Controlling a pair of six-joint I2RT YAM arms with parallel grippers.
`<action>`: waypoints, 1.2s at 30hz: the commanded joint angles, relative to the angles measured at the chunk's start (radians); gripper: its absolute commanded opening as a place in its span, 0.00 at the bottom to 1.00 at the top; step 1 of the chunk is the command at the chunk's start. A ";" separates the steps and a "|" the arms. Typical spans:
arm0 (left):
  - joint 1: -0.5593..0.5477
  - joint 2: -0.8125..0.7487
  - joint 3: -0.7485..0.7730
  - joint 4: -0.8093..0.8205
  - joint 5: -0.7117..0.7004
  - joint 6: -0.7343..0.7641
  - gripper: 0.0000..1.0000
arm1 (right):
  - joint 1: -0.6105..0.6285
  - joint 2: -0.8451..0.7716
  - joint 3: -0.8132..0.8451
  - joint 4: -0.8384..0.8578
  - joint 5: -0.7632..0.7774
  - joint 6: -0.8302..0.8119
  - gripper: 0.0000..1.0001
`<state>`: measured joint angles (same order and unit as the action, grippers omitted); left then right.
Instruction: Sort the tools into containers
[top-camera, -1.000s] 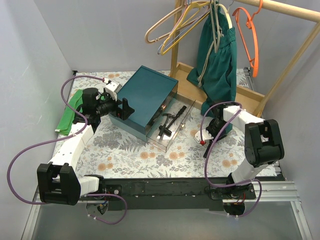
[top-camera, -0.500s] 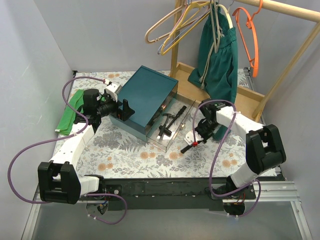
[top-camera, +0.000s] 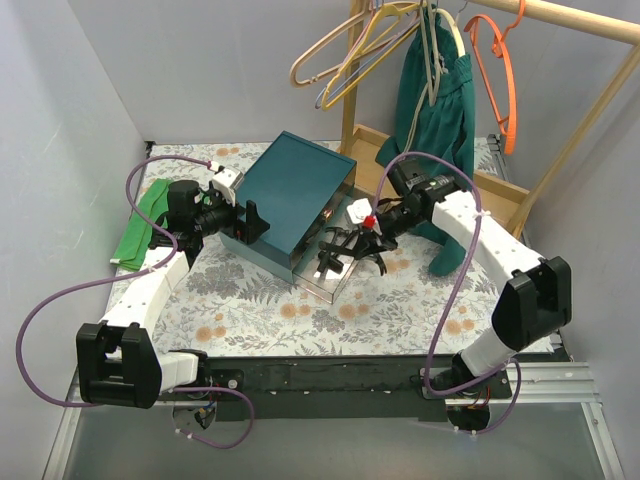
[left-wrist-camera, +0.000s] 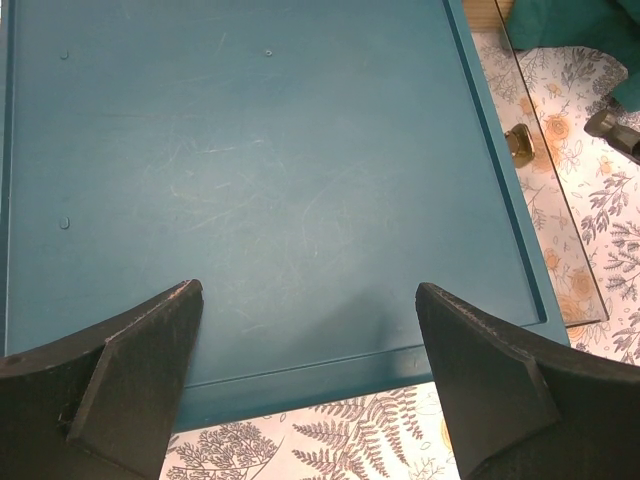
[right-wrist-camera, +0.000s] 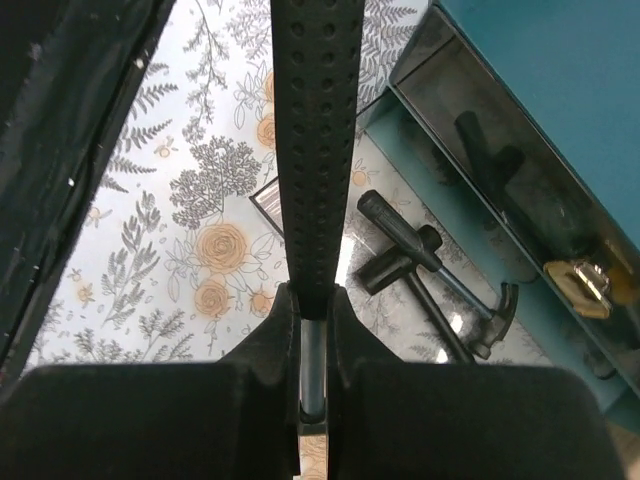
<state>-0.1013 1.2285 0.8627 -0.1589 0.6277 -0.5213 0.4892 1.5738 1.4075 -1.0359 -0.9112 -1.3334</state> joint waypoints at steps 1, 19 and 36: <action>0.002 -0.032 -0.004 0.015 0.004 -0.002 0.89 | 0.112 -0.080 -0.028 0.074 0.179 -0.051 0.01; 0.002 -0.041 -0.014 0.016 0.000 -0.002 0.89 | 0.184 0.095 -0.005 0.220 0.667 -0.452 0.01; 0.002 -0.034 -0.022 0.022 0.007 -0.016 0.89 | 0.273 0.189 -0.079 0.505 0.900 -0.500 0.32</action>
<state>-0.1013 1.2152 0.8558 -0.1520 0.6277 -0.5320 0.7494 1.7775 1.3678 -0.6968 -0.0685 -1.8141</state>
